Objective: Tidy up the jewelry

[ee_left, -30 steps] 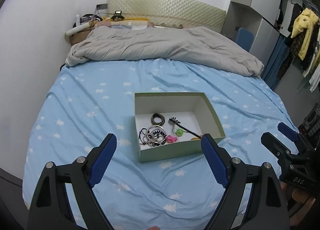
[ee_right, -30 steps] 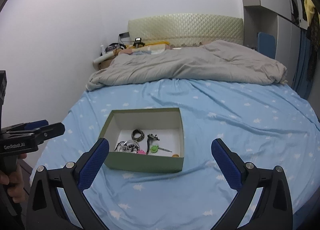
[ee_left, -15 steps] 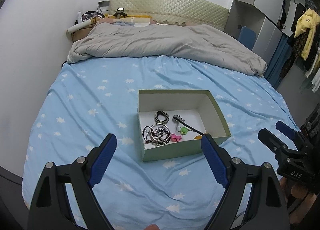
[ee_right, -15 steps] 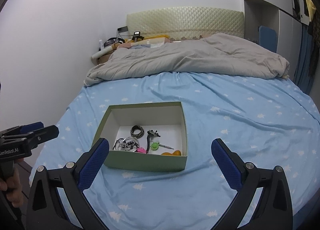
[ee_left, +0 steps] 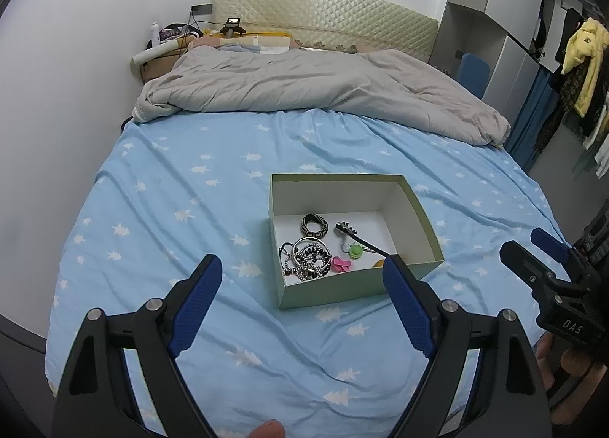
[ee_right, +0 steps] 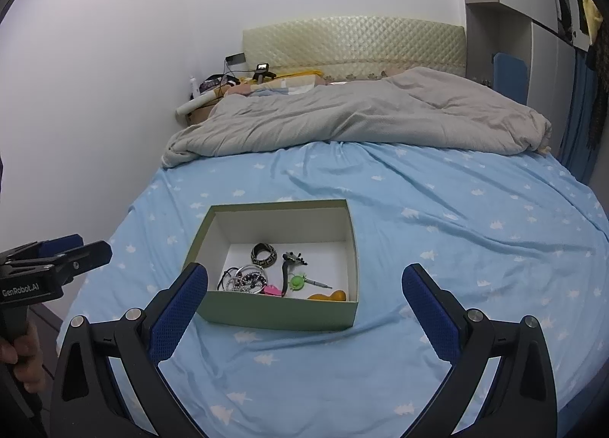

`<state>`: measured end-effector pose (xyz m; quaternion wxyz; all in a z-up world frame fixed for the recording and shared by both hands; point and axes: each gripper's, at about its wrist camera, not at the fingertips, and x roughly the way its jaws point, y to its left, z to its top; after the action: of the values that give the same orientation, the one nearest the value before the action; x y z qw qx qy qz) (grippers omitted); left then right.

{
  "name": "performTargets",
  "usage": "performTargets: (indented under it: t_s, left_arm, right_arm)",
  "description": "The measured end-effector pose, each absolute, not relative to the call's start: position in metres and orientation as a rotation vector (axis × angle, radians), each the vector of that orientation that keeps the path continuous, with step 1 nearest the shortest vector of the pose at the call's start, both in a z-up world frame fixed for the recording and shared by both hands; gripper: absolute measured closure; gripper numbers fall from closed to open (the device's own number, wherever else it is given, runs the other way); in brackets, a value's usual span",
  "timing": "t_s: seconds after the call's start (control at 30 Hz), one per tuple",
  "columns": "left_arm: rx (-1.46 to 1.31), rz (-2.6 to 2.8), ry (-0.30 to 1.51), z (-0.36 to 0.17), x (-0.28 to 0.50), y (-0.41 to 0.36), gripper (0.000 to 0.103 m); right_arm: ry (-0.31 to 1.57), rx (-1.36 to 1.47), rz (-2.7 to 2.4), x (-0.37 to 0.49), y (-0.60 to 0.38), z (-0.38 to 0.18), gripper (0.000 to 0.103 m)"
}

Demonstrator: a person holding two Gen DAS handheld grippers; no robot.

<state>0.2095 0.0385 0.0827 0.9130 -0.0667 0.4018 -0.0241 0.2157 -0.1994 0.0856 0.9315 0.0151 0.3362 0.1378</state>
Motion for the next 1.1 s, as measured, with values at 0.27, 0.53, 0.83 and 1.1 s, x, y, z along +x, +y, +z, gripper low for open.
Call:
performTargets:
  t_s: [0.27, 0.53, 0.83, 1.1]
  left_arm:
    - [-0.142, -0.049, 0.825, 0.084, 0.207, 0.042, 0.017]
    - [-0.143, -0.049, 0.828, 0.084, 0.206, 0.043, 0.017]
    - [-0.137, -0.060, 0.819, 0.087, 0.199, 0.043, 0.017]
    - [-0.130, -0.061, 0.819, 0.089, 0.197, 0.042, 0.017]
  right_arm:
    - [0.677, 0.034, 0.275, 0.212, -0.197, 0.090, 0.000]
    - [0.677, 0.031, 0.276, 0.210, -0.195, 0.090, 0.000]
    - [0.671, 0.037, 0.269, 0.206, -0.198, 0.093, 0.000]
    - [0.670, 0.034, 0.265, 0.204, -0.200, 0.092, 0.000]
